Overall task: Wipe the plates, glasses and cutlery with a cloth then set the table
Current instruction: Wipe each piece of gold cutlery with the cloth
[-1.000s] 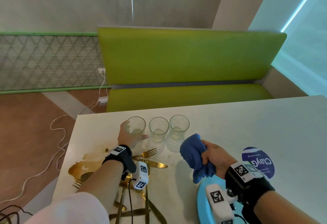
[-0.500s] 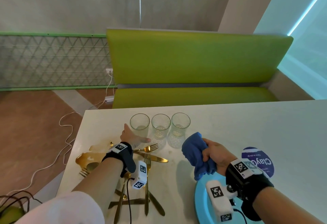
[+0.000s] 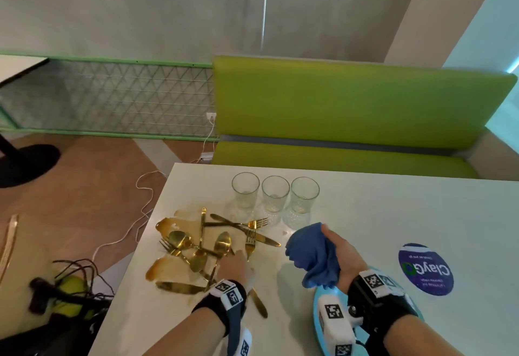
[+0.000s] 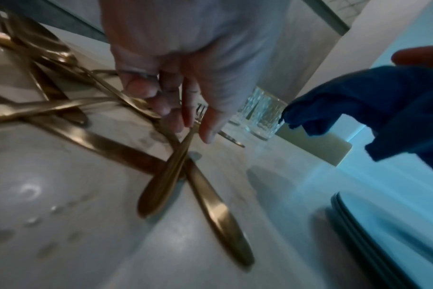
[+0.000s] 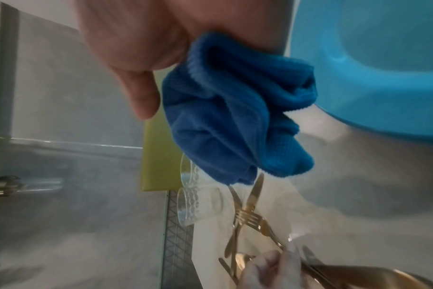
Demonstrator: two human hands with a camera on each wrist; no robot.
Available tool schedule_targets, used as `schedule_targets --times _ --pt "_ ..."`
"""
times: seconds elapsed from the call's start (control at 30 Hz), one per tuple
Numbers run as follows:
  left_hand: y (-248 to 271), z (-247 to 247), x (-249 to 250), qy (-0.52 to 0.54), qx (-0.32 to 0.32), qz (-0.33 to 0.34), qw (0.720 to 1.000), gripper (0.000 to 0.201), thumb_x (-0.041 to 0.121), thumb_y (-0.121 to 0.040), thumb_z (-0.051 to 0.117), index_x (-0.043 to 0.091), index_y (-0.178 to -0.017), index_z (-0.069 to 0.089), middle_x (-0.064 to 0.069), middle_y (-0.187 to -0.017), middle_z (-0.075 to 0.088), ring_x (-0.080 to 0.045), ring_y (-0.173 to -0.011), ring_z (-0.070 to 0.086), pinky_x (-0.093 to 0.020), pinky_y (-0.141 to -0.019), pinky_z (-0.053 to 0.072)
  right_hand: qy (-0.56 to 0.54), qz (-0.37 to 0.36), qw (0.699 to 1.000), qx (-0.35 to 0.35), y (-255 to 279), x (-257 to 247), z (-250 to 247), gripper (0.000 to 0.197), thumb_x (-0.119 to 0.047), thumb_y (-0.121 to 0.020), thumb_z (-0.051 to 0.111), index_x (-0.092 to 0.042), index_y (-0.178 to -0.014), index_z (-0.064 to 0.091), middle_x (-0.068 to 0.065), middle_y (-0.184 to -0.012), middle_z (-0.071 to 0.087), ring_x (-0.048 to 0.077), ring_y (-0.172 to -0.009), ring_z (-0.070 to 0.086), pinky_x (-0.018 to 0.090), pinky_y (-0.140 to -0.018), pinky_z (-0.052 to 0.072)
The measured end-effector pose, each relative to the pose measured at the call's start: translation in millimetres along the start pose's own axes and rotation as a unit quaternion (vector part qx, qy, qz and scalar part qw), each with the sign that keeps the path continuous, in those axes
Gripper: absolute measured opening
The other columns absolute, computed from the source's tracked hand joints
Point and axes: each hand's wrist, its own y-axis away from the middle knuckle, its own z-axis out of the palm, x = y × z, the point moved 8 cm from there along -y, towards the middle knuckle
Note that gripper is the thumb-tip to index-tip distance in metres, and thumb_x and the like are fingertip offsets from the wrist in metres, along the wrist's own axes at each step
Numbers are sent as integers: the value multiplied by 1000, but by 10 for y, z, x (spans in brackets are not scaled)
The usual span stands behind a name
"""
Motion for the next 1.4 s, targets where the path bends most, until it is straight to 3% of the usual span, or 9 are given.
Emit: schedule_targets --times 0.1,0.17,0.3,0.4,0.5,0.67,0.97,1.23,1.4 --pt "17 -4 -18 -27 23 -22 999 33 33 -93 47 12 -119 53 -8 -120 62 -23 -111 59 -29 -90 49 -31 6 999 5 -26 127 -44 57 -52 -92 42 -6 -125 53 20 -121 58 27 -77 59 28 -53 47" --pt "5 18 -26 -32 23 -26 999 31 30 -94 46 11 -117 56 -8 -119 62 -22 -111 59 -27 -90 48 -56 4 998 11 -17 159 -119 50 -44 -93 47 -1 -116 57 21 -110 63 29 -86 59 35 -68 48" --pt "16 49 -68 -19 13 -49 999 27 28 -96 46 10 -108 62 -8 -114 66 -21 -107 61 -27 -91 49 -95 13 994 -42 77 192 -184 41 -34 -95 43 4 -98 60 21 -73 70 27 -60 69 33 -63 55" --pt "67 49 -48 12 3 -65 998 26 27 -95 46 9 -102 64 -7 -108 68 -20 -99 64 -25 -83 51 -117 29 990 -72 120 227 -194 36 -31 -94 40 -1 -106 57 20 -88 69 27 -69 71 34 -76 49" --pt "128 -5 50 79 7 -61 995 26 24 -96 43 10 -111 58 -8 -113 64 -22 -104 61 -27 -83 48 -112 20 989 -90 125 230 -176 38 -21 -81 51 -2 -114 55 20 -105 62 30 -87 62 37 -78 49" --pt "334 -181 402 239 -8 23 971 16 27 -94 50 14 -101 58 -2 -102 68 -19 -97 62 -28 -85 47 -45 -46 991 -118 197 113 -43 57 0 -45 69 -8 -101 57 16 -94 59 28 -82 59 33 -65 53" --pt "680 -469 483 518 -109 49 847 15 9 -95 48 13 -81 46 -7 -72 57 -19 -58 58 -34 -69 54 98 -197 975 -7 525 -123 227 4 -2 -82 65 -3 -85 65 17 -86 66 28 -85 62 32 -74 52" --pt "1079 -568 115 496 -120 76 857 6 15 -96 46 17 -90 47 -7 -83 58 -16 -62 57 -31 -64 54 160 -379 903 126 1049 -394 390 9 -22 -85 65 -21 -82 57 19 -96 64 37 -95 62 51 -87 52" --pt "1284 -650 135 504 -124 138 843 15 9 -97 40 15 -83 40 -6 -74 57 -12 -51 45 -20 -44 34 131 -359 924 30 1169 -87 894 11 -28 -90 58 -18 -90 60 13 -91 62 25 -83 61 32 -64 47"
